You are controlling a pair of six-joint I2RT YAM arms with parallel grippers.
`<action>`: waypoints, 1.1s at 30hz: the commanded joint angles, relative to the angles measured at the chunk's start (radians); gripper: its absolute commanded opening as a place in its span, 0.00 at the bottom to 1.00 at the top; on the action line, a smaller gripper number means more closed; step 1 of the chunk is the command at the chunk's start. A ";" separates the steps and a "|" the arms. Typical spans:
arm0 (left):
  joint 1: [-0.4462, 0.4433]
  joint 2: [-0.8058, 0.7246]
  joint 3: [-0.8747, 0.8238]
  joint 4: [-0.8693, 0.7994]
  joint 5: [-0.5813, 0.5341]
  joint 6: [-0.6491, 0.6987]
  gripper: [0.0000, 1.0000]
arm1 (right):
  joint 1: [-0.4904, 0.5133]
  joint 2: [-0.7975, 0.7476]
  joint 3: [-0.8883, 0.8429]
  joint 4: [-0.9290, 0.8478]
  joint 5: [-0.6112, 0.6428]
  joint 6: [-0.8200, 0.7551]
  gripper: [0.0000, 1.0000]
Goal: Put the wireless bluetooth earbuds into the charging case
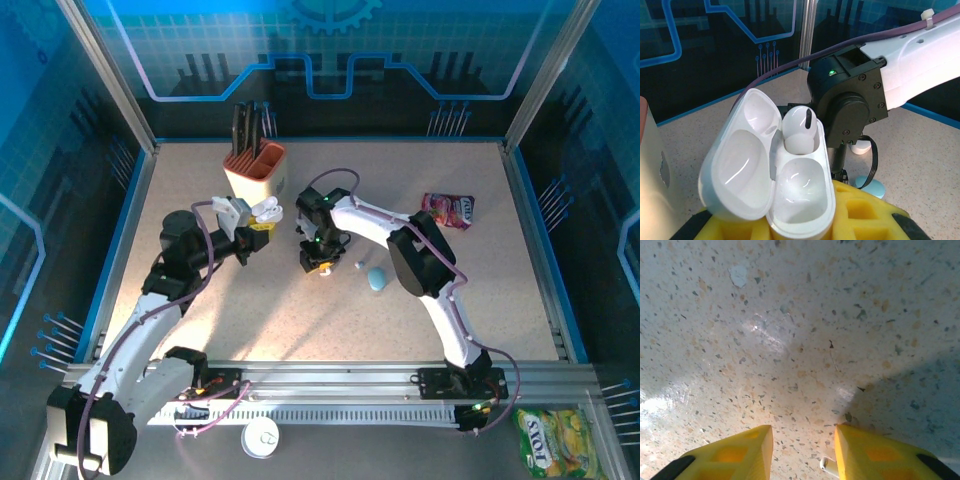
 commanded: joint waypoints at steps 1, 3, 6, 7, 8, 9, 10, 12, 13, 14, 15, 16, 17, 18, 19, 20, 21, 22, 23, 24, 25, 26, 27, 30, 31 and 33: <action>0.007 -0.016 -0.011 0.022 0.016 -0.007 0.16 | 0.016 -0.059 -0.051 -0.035 0.019 -0.012 0.38; 0.007 -0.014 -0.011 0.021 0.016 -0.007 0.16 | 0.016 -0.087 -0.082 -0.019 0.012 -0.002 0.38; 0.008 -0.011 -0.009 0.019 0.017 -0.005 0.17 | 0.017 -0.114 -0.125 -0.010 0.007 0.009 0.38; 0.007 -0.011 -0.007 0.018 0.018 -0.004 0.17 | 0.017 -0.122 -0.144 -0.005 0.008 0.013 0.38; 0.008 -0.010 -0.007 0.017 0.018 -0.004 0.17 | 0.016 -0.131 -0.161 -0.001 0.013 0.015 0.38; 0.008 -0.007 -0.005 0.016 0.019 -0.003 0.16 | 0.015 -0.145 -0.182 0.006 0.017 0.020 0.38; 0.007 -0.007 -0.003 0.015 0.019 -0.001 0.17 | 0.016 -0.160 -0.201 0.011 0.021 0.022 0.38; 0.007 -0.004 -0.001 0.011 0.021 0.001 0.17 | 0.015 -0.191 -0.239 0.024 0.019 0.027 0.37; 0.008 -0.003 0.001 0.010 0.022 0.003 0.17 | 0.016 -0.205 -0.258 0.029 0.016 0.029 0.37; 0.007 0.000 0.001 0.010 0.022 0.002 0.16 | 0.015 -0.216 -0.273 0.033 0.012 0.029 0.38; 0.008 0.003 0.002 0.011 0.023 0.003 0.17 | 0.015 -0.227 -0.288 0.039 0.002 0.031 0.37; 0.008 0.006 0.005 0.013 0.024 0.004 0.17 | 0.019 -0.236 -0.305 0.048 -0.012 0.032 0.38; 0.007 0.008 0.007 0.015 0.025 0.003 0.17 | 0.020 -0.244 -0.316 0.053 -0.021 0.032 0.38; 0.007 0.012 0.008 0.015 0.026 0.004 0.16 | 0.024 -0.255 -0.330 0.062 -0.029 0.031 0.38; 0.008 0.012 0.010 0.016 0.024 0.004 0.16 | 0.031 -0.267 -0.343 0.070 -0.034 0.028 0.38; 0.007 0.013 0.010 0.018 0.025 0.004 0.16 | 0.033 -0.274 -0.350 0.073 -0.034 0.029 0.38; 0.007 0.015 0.011 0.019 0.025 0.004 0.16 | 0.034 -0.282 -0.355 0.073 -0.030 0.036 0.38; 0.007 0.017 0.013 0.018 0.025 0.004 0.16 | 0.033 -0.294 -0.360 0.078 -0.018 0.045 0.37; 0.007 0.017 0.013 0.018 0.027 0.004 0.16 | 0.032 -0.306 -0.369 0.086 -0.009 0.057 0.36; 0.006 0.016 0.015 0.017 0.027 0.003 0.16 | 0.028 -0.326 -0.381 0.102 0.000 0.070 0.36; 0.007 0.017 0.015 0.018 0.027 0.004 0.17 | 0.023 -0.343 -0.392 0.116 0.009 0.085 0.37; 0.007 0.016 0.015 0.018 0.027 0.004 0.16 | 0.017 -0.359 -0.402 0.126 0.016 0.102 0.39; 0.007 0.018 0.015 0.018 0.027 0.005 0.16 | 0.010 -0.374 -0.414 0.137 0.029 0.124 0.40; 0.008 0.022 0.016 0.021 0.028 0.004 0.16 | -0.016 -0.409 -0.457 0.159 0.052 0.189 0.42; 0.008 0.025 0.017 0.022 0.029 0.004 0.17 | -0.031 -0.415 -0.472 0.165 0.037 0.212 0.42; 0.007 0.026 0.018 0.022 0.032 0.004 0.16 | -0.059 -0.417 -0.501 0.171 -0.009 0.245 0.42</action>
